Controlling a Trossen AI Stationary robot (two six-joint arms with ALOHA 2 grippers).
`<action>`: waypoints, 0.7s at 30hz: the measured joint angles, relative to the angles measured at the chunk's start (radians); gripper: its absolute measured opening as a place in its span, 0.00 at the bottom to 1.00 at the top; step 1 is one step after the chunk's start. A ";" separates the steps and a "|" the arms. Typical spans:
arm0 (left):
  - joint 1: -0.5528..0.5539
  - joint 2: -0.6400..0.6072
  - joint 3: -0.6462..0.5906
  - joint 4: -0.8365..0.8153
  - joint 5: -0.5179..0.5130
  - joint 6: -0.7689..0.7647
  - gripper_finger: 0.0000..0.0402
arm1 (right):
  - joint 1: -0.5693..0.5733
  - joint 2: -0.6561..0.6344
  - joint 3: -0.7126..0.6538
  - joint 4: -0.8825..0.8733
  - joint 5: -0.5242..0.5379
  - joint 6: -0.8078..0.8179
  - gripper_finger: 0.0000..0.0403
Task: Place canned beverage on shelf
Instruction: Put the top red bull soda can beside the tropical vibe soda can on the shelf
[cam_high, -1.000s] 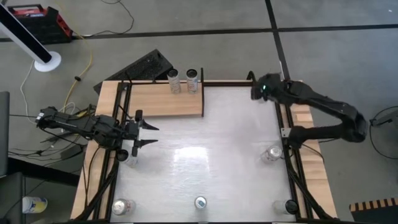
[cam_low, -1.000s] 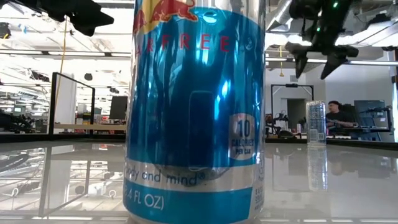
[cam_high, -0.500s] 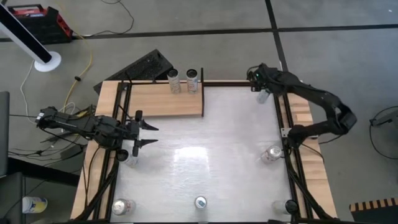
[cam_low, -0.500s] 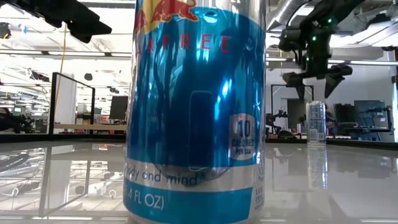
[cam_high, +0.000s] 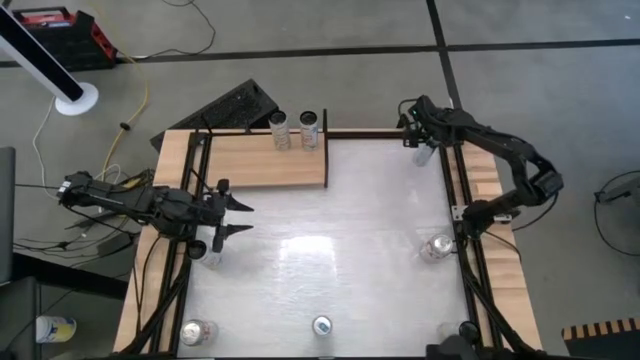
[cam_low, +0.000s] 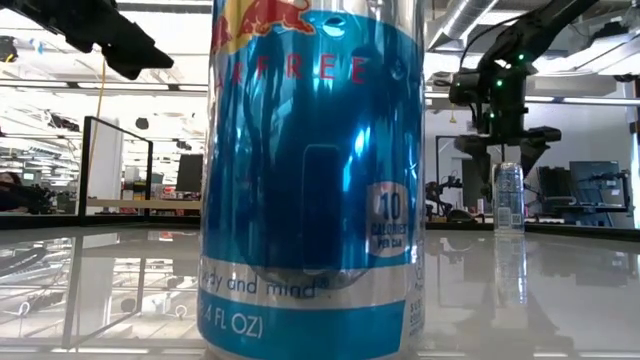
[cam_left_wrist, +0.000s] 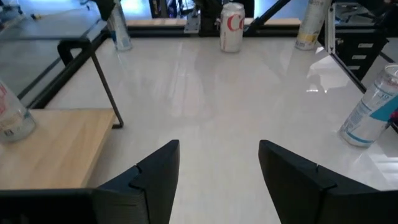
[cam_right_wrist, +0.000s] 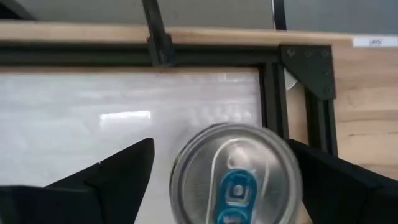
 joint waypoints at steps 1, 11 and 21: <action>0.000 0.000 0.000 -0.007 0.000 -0.006 0.51 | 0.001 0.003 0.000 -0.002 -0.002 -0.010 0.91; 0.000 0.000 0.000 -0.056 0.000 0.005 0.51 | 0.019 -0.037 0.000 -0.009 -0.071 -0.115 0.65; 0.000 0.000 0.000 -0.104 -0.001 0.018 0.51 | 0.329 -0.206 0.000 -0.023 -0.238 -0.229 0.65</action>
